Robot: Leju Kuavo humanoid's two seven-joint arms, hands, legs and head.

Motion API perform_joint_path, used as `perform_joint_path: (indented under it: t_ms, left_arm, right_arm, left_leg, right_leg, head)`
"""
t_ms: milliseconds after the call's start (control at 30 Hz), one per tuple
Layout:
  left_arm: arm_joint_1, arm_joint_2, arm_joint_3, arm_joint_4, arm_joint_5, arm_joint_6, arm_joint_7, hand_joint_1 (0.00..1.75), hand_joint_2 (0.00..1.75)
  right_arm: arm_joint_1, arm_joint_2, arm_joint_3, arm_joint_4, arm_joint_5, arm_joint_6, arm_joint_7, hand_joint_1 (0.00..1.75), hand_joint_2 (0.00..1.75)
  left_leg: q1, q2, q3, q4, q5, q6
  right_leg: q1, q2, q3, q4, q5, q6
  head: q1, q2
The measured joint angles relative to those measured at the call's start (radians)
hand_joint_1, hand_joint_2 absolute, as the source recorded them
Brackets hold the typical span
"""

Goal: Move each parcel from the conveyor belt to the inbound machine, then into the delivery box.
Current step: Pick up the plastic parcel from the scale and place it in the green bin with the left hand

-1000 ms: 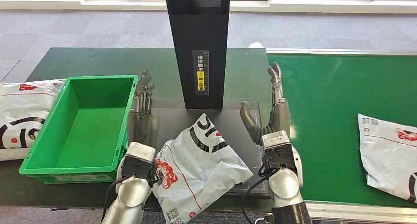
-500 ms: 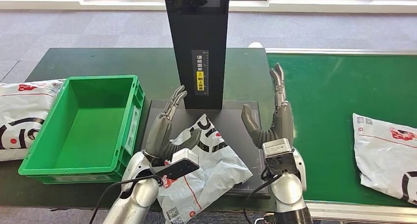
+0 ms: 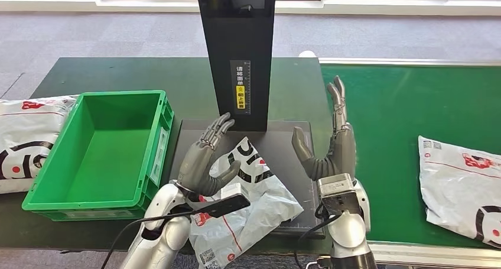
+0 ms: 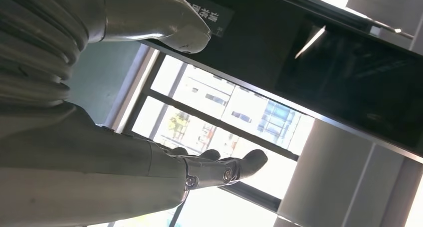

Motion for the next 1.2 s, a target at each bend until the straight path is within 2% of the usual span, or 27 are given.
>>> perform_joint_path:
  t_ms: [200, 367, 600, 733, 1200]
  left_arm:
    - [0.132, 0.071, 0.0, -0.022, -0.138, -0.149, 0.052, 0.0, 1.75]
    - [0.214, 0.118, -0.004, -0.065, -0.175, -0.302, 0.073, 0.0, 1.75]
    - [0.237, 0.198, -0.011, -0.078, -0.116, -0.345, 0.024, 0.0, 1.75]
    - [0.237, 0.222, -0.014, -0.077, -0.089, -0.36, 0.01, 1.74, 1.75]
    - [0.215, 0.218, -0.033, -0.082, -0.084, -0.279, -0.048, 1.75, 1.75]
  right_arm:
    - [0.008, -0.009, -0.007, -0.031, -0.041, 0.03, -0.028, 0.0, 1.75]
    - [-0.02, -0.018, -0.009, -0.027, -0.076, 0.055, -0.039, 0.0, 1.75]
    - [-0.06, -0.033, -0.009, -0.007, -0.103, 0.054, -0.031, 0.0, 1.75]
    - [-0.06, -0.041, -0.009, -0.006, -0.112, 0.043, -0.033, 0.0, 1.75]
    - [-0.052, -0.047, -0.009, -0.006, -0.119, 0.024, -0.041, 0.0, 1.75]
  left_leg:
    - [0.0, 0.003, 0.0, 0.0, -0.001, 0.0]
    - [0.0, 0.003, -0.001, 0.0, -0.001, -0.001]
    - [0.001, 0.0, 0.0, 0.0, -0.001, -0.001]
    - [0.001, 0.0, 0.001, 0.0, -0.001, -0.001]
    - [0.001, 0.0, 0.001, 0.0, -0.001, -0.001]
  right_leg:
    - [0.0, 0.002, -0.001, 0.0, -0.001, 0.0]
    - [0.0, 0.002, -0.001, 0.0, -0.001, 0.0]
    - [0.001, -0.001, 0.001, 0.0, -0.002, -0.001]
    - [0.001, -0.001, 0.001, 0.0, -0.002, -0.002]
    - [0.001, 0.0, 0.001, 0.0, -0.001, -0.002]
  head:
    - [0.0, 0.0]
    - [0.0, 0.0]
    - [0.0, 0.0]
    - [0.0, 0.0]
    - [0.0, 0.0]
